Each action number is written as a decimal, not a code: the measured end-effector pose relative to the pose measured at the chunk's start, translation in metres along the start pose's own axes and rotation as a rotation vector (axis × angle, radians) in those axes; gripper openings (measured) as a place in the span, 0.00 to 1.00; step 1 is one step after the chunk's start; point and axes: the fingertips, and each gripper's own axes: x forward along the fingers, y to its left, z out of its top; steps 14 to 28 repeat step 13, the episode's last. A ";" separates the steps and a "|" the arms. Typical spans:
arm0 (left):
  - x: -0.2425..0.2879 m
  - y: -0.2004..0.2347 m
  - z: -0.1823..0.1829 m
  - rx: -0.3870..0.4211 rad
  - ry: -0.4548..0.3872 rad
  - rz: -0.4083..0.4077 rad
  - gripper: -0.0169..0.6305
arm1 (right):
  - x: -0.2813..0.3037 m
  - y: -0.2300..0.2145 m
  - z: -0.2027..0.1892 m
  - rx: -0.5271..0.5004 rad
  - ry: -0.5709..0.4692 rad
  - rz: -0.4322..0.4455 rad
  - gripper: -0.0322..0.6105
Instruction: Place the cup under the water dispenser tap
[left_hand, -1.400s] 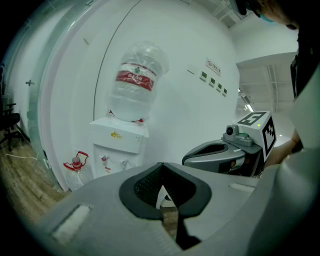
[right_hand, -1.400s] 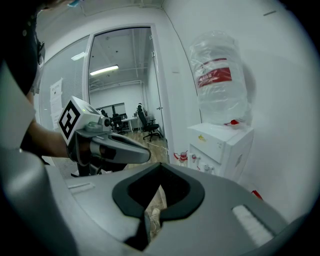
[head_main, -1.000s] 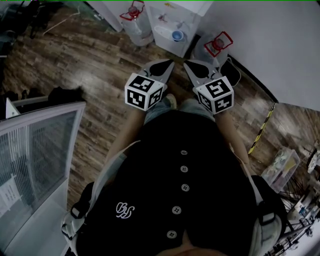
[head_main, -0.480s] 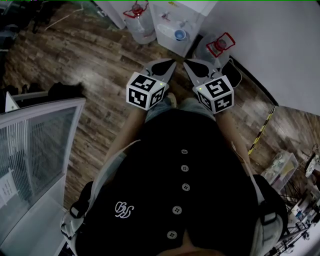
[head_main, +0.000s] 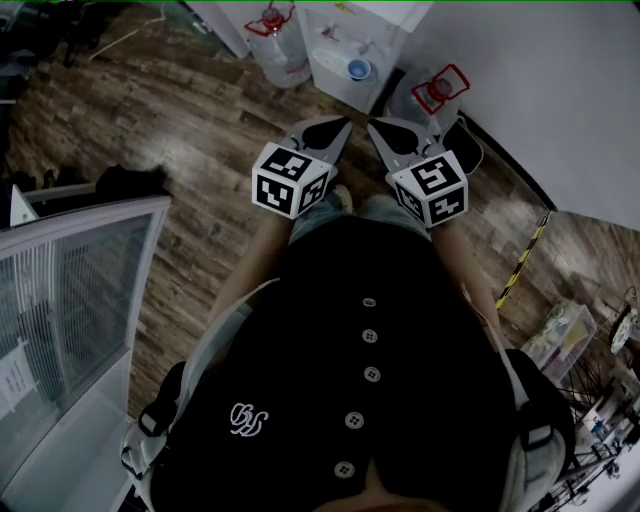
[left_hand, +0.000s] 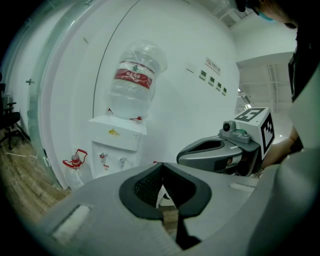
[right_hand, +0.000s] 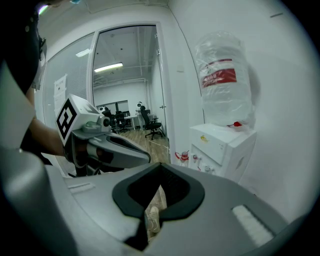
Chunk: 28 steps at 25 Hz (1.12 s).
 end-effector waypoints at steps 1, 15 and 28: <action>0.000 0.000 0.000 0.000 0.001 0.001 0.03 | 0.000 -0.001 0.000 0.002 0.001 -0.002 0.05; 0.004 0.011 0.002 -0.008 0.001 0.007 0.03 | 0.005 -0.015 -0.001 0.028 0.004 -0.020 0.05; 0.004 0.011 0.002 -0.008 0.001 0.007 0.03 | 0.005 -0.015 -0.001 0.028 0.004 -0.020 0.05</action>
